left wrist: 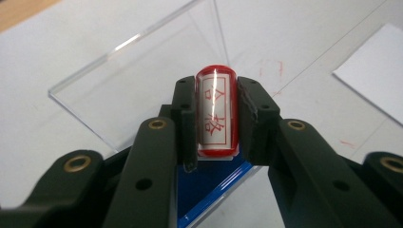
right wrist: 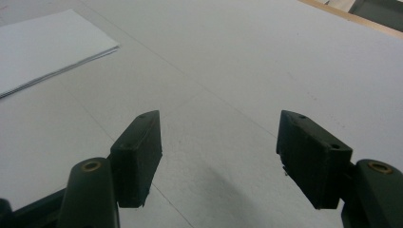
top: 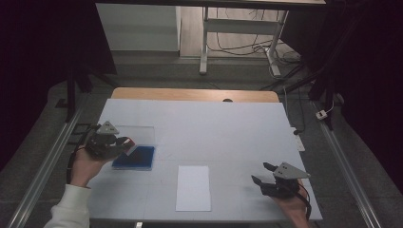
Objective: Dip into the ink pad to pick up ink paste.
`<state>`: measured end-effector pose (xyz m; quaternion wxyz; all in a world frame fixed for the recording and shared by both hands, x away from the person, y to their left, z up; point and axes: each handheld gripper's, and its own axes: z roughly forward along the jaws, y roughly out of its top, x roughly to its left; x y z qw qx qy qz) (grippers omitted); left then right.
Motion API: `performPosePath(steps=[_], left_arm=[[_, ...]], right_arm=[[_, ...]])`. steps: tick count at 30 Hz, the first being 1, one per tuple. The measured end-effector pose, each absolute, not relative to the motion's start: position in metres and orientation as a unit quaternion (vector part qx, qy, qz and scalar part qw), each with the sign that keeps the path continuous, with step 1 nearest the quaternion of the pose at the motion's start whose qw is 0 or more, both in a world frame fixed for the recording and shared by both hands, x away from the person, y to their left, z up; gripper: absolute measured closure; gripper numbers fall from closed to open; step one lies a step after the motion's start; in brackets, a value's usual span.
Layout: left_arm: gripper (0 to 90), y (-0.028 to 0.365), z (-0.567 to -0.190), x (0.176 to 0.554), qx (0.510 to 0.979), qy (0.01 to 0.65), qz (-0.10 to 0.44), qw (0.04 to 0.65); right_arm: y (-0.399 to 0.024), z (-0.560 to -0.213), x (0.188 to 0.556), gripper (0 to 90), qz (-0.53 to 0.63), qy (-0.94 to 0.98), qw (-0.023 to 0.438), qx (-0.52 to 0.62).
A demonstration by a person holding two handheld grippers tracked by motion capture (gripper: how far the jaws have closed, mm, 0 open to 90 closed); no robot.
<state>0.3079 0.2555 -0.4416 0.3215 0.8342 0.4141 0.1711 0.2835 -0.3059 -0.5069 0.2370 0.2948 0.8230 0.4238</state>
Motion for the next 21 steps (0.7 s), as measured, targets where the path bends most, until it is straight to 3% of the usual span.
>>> performPosePath(steps=[21], left_arm=[[70.9, 0.257, -0.465, 0.321, 0.844, 0.434, 0.158, 0.273]], right_arm=[[-0.306, -0.508, 0.284, 31.6, 0.424, 0.823, 0.234, 0.296]])
